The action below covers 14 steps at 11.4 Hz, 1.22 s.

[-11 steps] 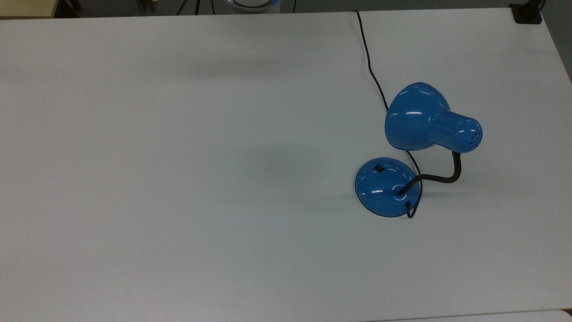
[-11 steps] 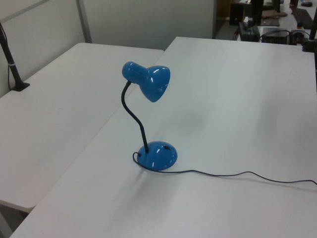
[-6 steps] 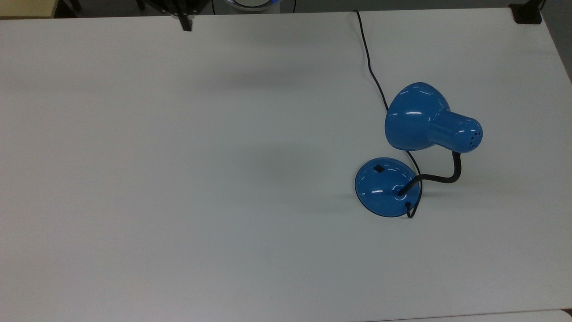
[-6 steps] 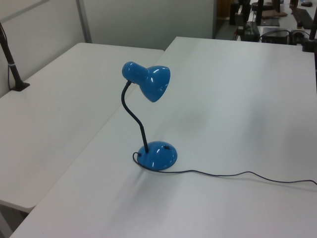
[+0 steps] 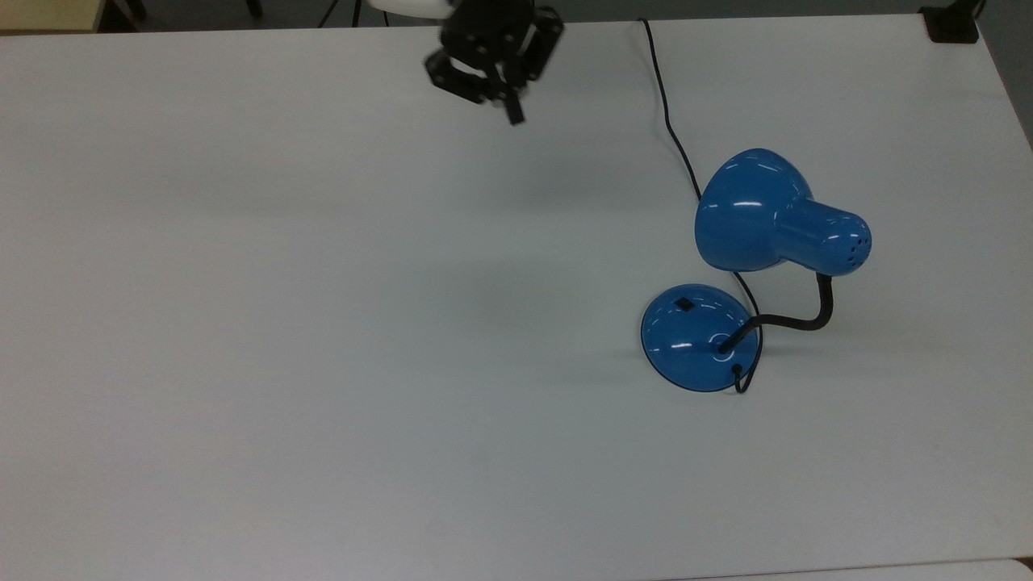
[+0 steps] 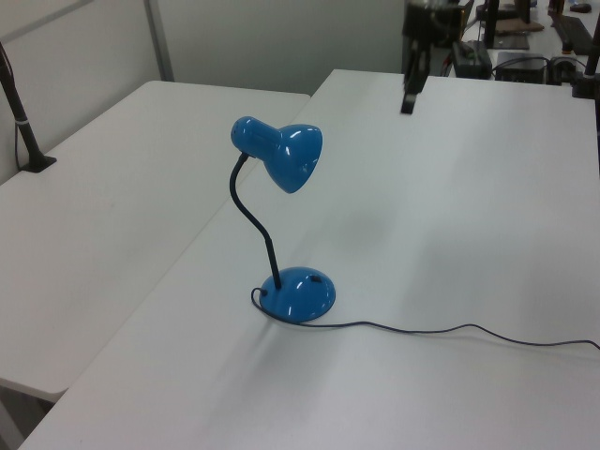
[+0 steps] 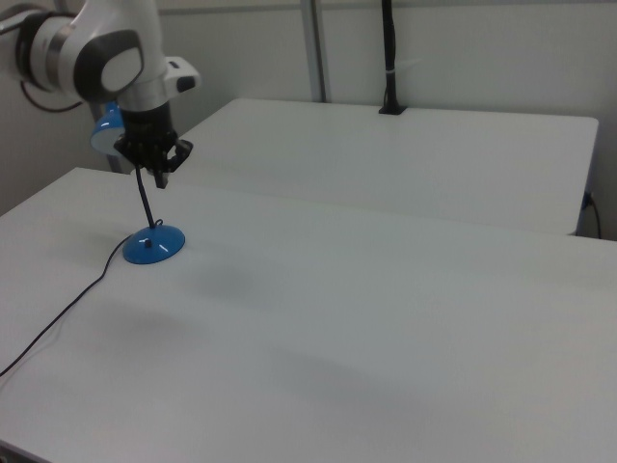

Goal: Turn on the lamp
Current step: 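Move the gripper over the blue lamp base and lower it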

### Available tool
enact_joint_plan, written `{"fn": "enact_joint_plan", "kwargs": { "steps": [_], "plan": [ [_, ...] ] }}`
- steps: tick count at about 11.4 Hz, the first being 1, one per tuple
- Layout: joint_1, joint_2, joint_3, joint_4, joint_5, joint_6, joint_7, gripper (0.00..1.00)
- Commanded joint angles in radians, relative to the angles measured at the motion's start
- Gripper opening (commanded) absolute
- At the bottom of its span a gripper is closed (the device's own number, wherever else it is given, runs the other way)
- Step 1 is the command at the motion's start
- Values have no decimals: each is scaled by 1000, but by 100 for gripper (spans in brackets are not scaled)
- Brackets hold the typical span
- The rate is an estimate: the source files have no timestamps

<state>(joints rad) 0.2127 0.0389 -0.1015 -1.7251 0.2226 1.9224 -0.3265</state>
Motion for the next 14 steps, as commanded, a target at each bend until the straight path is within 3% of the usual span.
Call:
{"fn": "enact_joint_plan", "kwargs": {
  "steps": [1, 8, 12, 14],
  "plan": [
    [111, -53, -7, -195, 14, 251, -19, 0],
    [185, 180, 60, -188, 11, 665, -19, 0],
    [208, 321, 66, -90, 9, 698, 4, 0],
    [214, 378, 66, -65, -26, 757, 18, 0]
  ]
}}
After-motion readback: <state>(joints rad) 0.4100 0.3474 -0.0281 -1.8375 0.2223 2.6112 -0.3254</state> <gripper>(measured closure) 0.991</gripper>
